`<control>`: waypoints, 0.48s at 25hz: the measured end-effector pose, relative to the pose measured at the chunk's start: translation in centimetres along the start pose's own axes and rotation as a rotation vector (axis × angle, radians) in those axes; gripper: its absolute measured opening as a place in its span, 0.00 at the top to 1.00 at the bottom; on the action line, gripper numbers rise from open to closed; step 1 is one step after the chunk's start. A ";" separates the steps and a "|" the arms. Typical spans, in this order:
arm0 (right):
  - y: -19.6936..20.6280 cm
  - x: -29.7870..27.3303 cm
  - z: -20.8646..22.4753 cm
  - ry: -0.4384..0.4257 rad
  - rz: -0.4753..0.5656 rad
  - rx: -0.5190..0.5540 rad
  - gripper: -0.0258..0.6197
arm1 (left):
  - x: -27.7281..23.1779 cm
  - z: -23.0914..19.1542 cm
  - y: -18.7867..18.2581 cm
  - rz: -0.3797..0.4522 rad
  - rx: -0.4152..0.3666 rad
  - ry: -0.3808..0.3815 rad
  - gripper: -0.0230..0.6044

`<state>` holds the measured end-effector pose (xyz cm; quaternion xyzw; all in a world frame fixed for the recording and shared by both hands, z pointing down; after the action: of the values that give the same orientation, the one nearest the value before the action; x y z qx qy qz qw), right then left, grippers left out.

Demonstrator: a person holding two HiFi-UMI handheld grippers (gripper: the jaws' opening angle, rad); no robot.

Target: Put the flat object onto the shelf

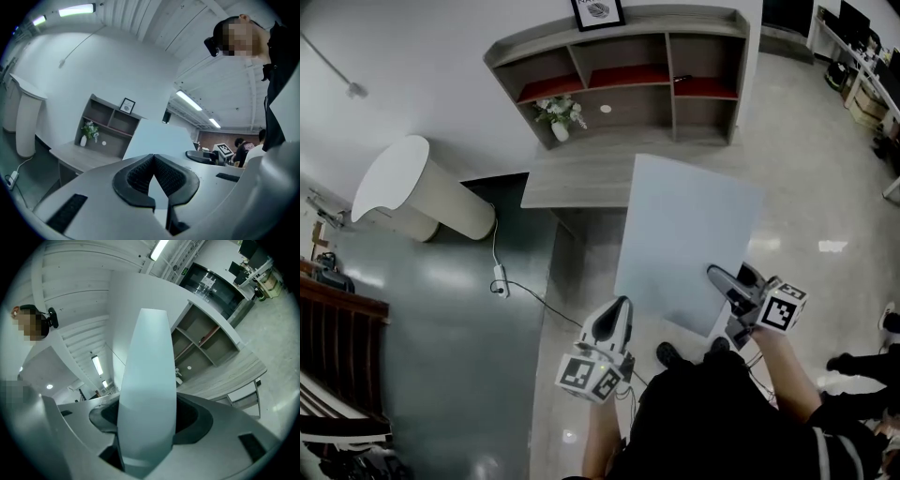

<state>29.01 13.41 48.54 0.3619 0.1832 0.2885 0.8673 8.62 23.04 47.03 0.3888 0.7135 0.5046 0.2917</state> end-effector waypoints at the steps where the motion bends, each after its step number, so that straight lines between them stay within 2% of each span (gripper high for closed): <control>1: 0.0 -0.1 -0.1 -0.002 -0.002 0.003 0.52 | 0.1 -0.1 0.1 -0.001 0.001 -0.002 0.94; 12: 0.4 -0.4 -1.4 -0.002 -0.018 0.030 0.52 | 0.2 0.0 0.1 0.002 0.012 0.014 0.94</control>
<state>27.86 14.11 47.91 0.3734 0.1899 0.2777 0.8645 8.58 23.22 47.13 0.3877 0.7181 0.5033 0.2842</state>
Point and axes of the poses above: the fingertips, and each gripper's own axes: x backward along the fingers, z to its right, y out of its underside, the point moved 2 cm from there along x, backward along the fingers, and after that the axes turned 8 degrees about y, right-handed, at the moved point
